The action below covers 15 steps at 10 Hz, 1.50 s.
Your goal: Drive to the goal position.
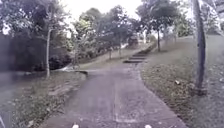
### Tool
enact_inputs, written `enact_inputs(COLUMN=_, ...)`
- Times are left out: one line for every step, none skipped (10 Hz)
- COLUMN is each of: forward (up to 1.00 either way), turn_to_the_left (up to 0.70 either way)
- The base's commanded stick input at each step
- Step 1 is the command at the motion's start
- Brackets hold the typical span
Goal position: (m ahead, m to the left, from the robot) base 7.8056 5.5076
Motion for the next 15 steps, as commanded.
enact_inputs(forward=0.70, turn_to_the_left=0.00)
enact_inputs(forward=0.70, turn_to_the_left=0.00)
enact_inputs(forward=0.70, turn_to_the_left=0.00)
enact_inputs(forward=0.70, turn_to_the_left=0.00)
enact_inputs(forward=0.70, turn_to_the_left=0.00)
enact_inputs(forward=0.70, turn_to_the_left=0.00)
enact_inputs(forward=0.70, turn_to_the_left=0.00)
enact_inputs(forward=0.70, turn_to_the_left=0.00)
enact_inputs(forward=0.70, turn_to_the_left=0.00)
enact_inputs(forward=0.70, turn_to_the_left=0.00)
enact_inputs(forward=0.70, turn_to_the_left=0.00)
enact_inputs(forward=0.70, turn_to_the_left=0.02)
enact_inputs(forward=0.70, turn_to_the_left=0.04)
enact_inputs(forward=0.70, turn_to_the_left=0.27)
enact_inputs(forward=0.70, turn_to_the_left=0.35)
